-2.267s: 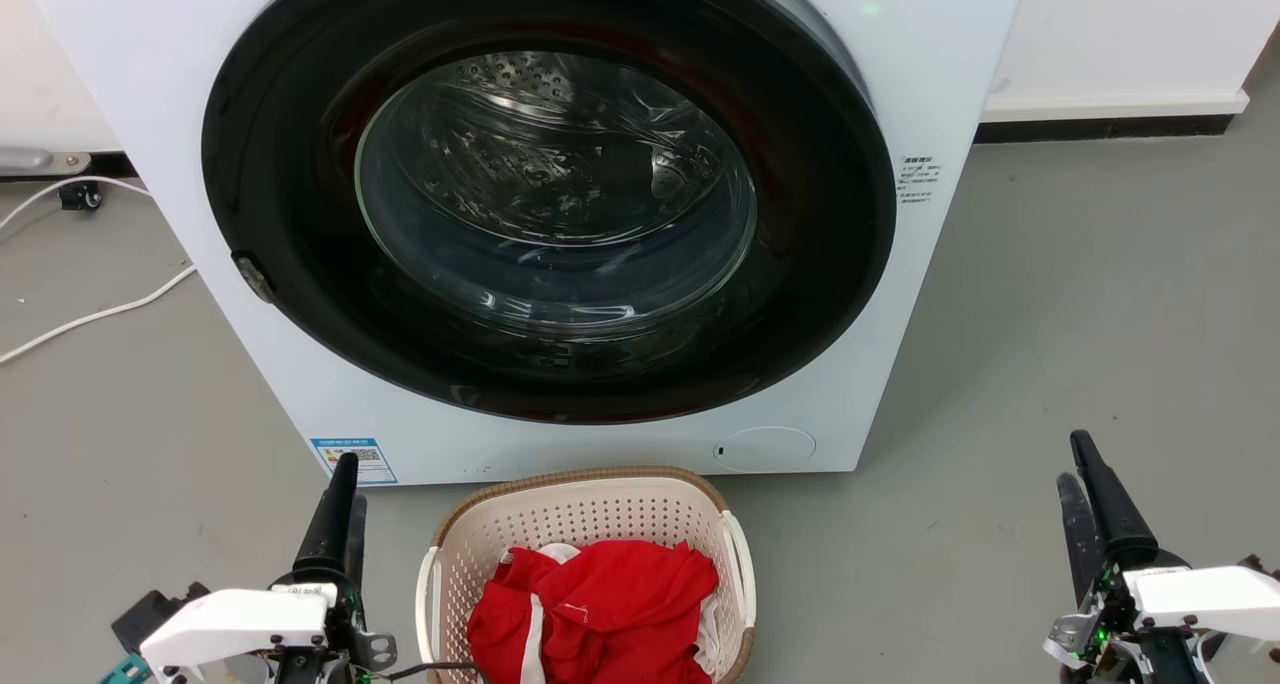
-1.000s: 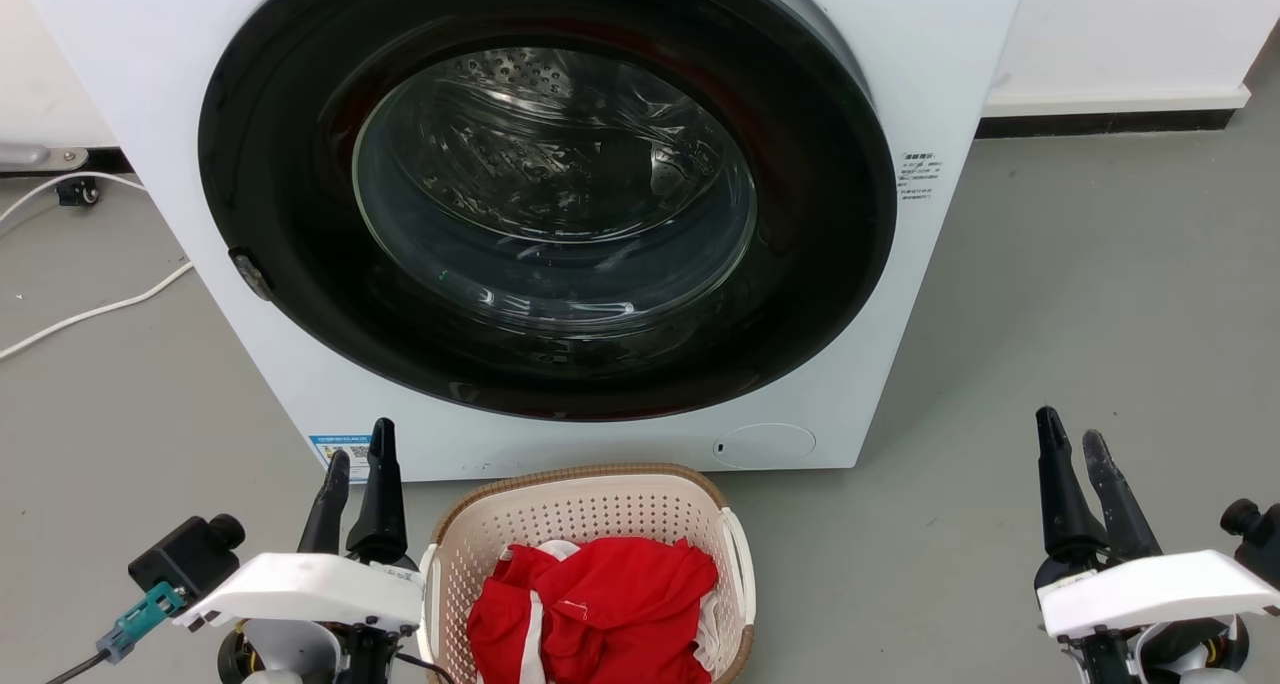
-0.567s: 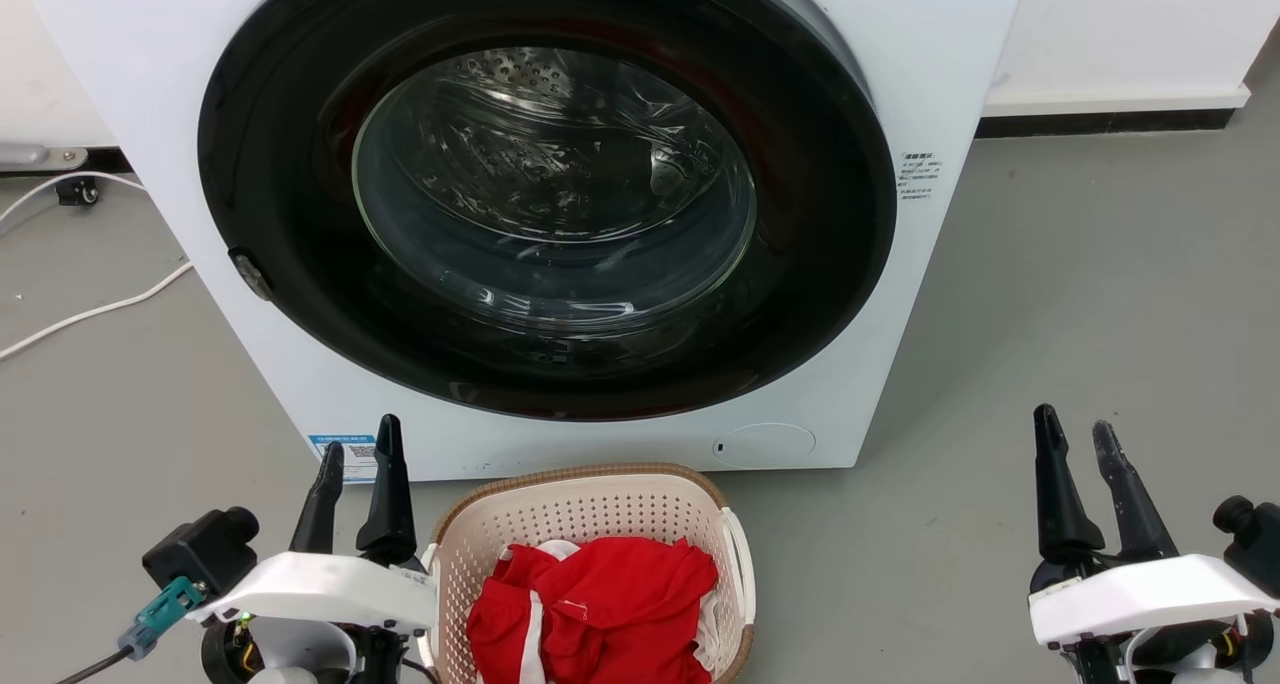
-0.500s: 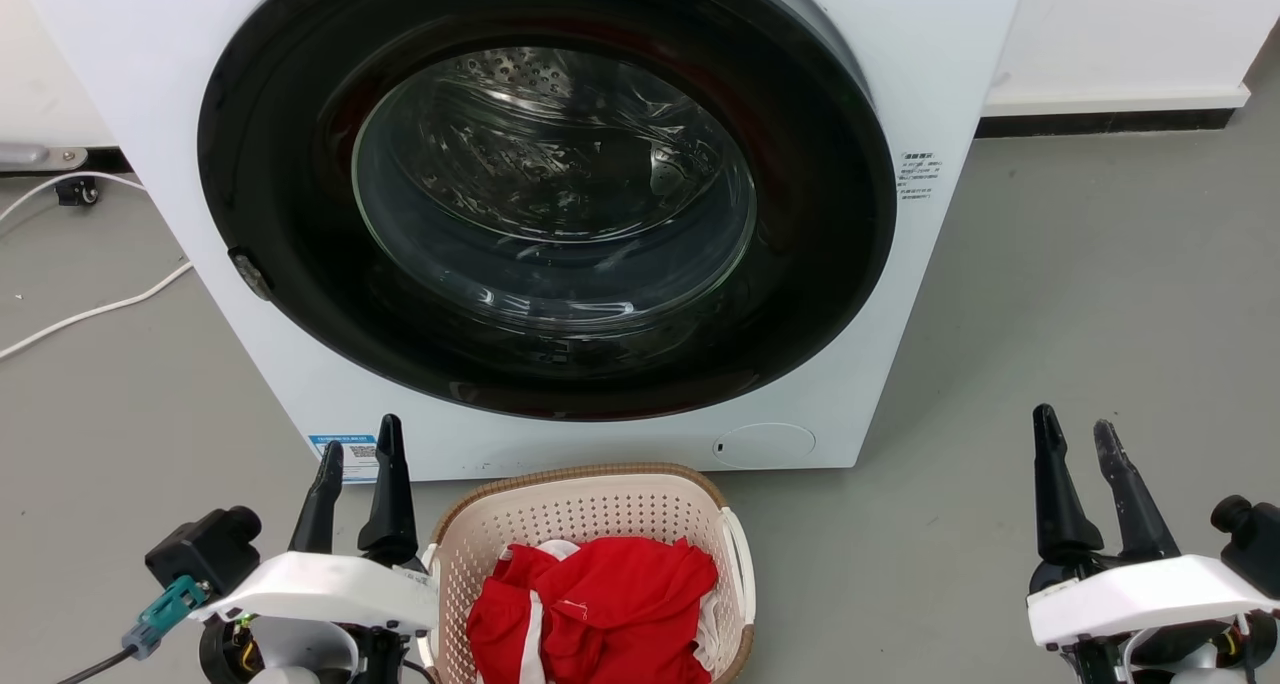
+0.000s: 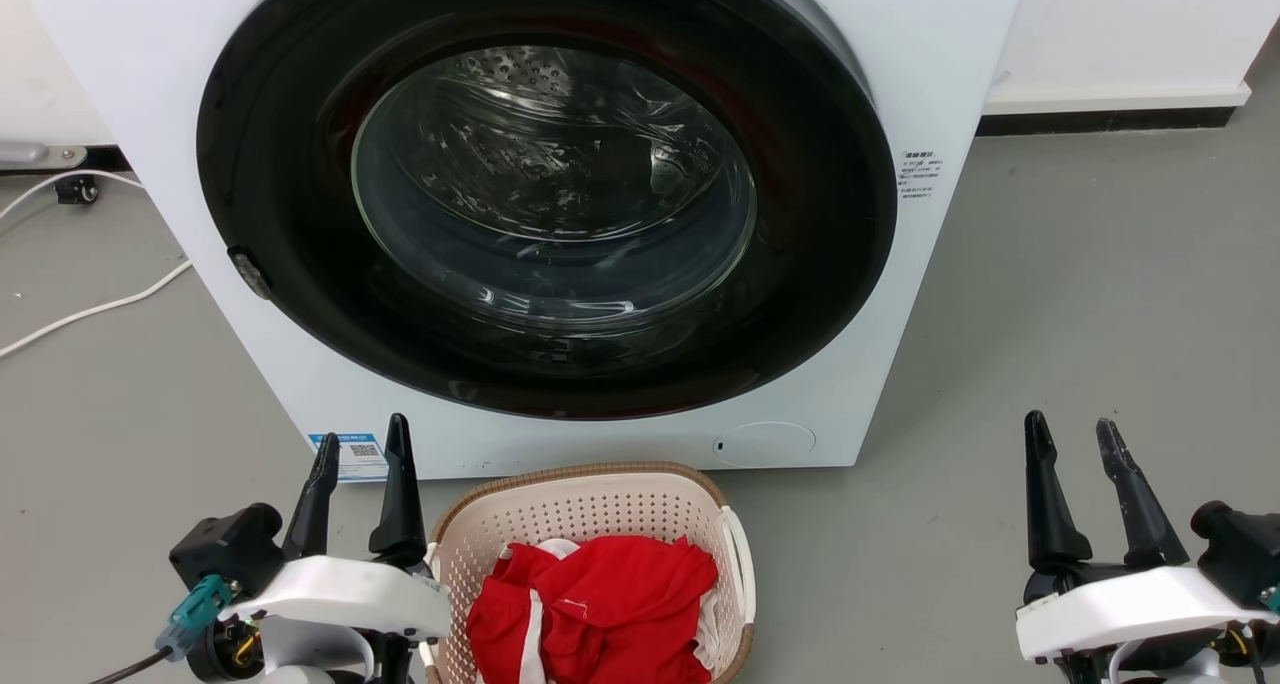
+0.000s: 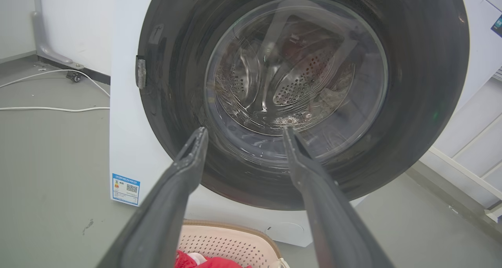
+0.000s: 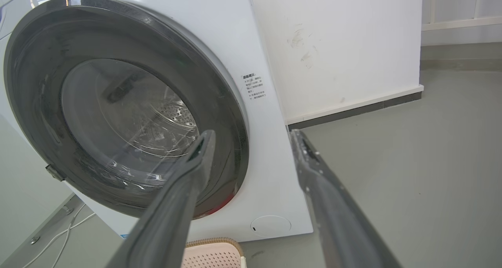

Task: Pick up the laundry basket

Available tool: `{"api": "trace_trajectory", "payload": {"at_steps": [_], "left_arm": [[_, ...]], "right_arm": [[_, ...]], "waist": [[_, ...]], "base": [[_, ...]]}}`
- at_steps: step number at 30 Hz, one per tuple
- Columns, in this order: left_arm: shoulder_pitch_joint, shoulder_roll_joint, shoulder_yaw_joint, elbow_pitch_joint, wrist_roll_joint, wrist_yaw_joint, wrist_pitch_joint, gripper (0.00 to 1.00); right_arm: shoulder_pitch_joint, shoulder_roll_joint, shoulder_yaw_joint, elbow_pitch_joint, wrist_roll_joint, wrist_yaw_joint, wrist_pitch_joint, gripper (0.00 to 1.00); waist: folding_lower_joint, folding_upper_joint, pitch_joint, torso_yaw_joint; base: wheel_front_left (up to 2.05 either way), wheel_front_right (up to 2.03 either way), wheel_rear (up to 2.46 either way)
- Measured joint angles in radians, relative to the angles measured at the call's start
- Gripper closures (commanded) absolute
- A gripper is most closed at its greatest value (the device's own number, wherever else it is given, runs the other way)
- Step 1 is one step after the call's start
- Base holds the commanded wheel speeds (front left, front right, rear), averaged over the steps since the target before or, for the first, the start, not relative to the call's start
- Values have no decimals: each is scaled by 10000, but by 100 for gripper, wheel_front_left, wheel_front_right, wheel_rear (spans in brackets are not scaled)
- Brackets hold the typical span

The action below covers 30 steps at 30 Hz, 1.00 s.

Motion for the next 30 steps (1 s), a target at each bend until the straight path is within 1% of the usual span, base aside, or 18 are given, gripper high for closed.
{"api": "trace_trajectory", "payload": {"at_steps": [12, 30], "left_arm": [[31, 6, -102, 46, 1195, 56, -263, 0], [33, 12, -251, 115, 2658, 234, -623, 0]], "right_arm": [[84, -6, 25, -65, -1114, 0, -270, 0], [191, -12, 46, -234, -2523, 2, -625, 0]], "waist": [[0, 0, 35, -21], [0, 0, 25, 2]], "base": [[0, 0, 0], [0, 0, 0]]}}
